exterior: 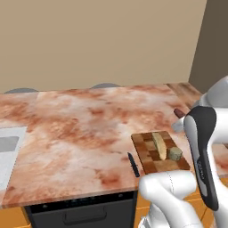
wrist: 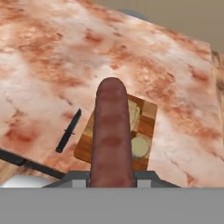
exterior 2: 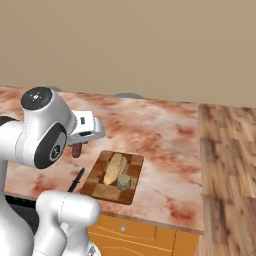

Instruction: Retrieve the sausage and cheese from the fridge and place them on the cutting board on the counter.

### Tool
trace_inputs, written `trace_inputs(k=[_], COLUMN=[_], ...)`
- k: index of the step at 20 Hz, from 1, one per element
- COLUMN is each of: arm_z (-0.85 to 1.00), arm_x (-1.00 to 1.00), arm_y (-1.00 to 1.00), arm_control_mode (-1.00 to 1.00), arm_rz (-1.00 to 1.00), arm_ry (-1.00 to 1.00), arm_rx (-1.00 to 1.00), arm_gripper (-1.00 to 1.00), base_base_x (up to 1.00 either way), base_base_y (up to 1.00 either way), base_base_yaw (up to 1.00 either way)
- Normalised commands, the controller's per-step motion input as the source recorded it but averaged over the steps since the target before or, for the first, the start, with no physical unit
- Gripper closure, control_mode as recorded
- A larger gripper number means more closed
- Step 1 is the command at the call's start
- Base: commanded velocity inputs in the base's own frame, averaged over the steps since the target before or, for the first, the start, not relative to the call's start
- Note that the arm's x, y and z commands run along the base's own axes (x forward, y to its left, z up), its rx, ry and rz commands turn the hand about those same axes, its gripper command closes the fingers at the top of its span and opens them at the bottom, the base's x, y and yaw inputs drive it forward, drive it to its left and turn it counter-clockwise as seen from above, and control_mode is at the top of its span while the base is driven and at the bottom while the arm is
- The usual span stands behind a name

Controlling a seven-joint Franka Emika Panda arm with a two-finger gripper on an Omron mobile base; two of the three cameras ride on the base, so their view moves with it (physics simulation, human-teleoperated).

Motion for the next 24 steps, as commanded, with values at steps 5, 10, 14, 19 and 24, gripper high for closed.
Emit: trace_inputs(k=[5, 10, 14, 19, 24], arm_z=[-0.09, -0.42, -0.53, -0.76, -0.78], arm_x=[0.52, 0.44, 0.83, 1.00, 0.95], arm_y=[-0.01, 0.16, 0.19, 0.05, 0.00], arm_control_mode=[-1.00, -1.00, -1.00, -1.00, -1.00], arm_rz=[-0.03, 0.00, -0.01, -0.11, -0.14], arm_ry=[0.01, 0.03, 0.04, 0.04, 0.05], arm_rx=[0.00, 0.00, 0.00, 0.00, 0.01], arm_gripper=[1.00, 1.00, 1.00, 1.00, 1.00], base_base_x=[0.00, 0.00, 0.00, 0.00, 0.00], base_base_y=[0.00, 0.00, 0.00, 0.00, 0.00], base_base_yaw=[0.00, 0.00, 0.00, 0.00, 0.00])
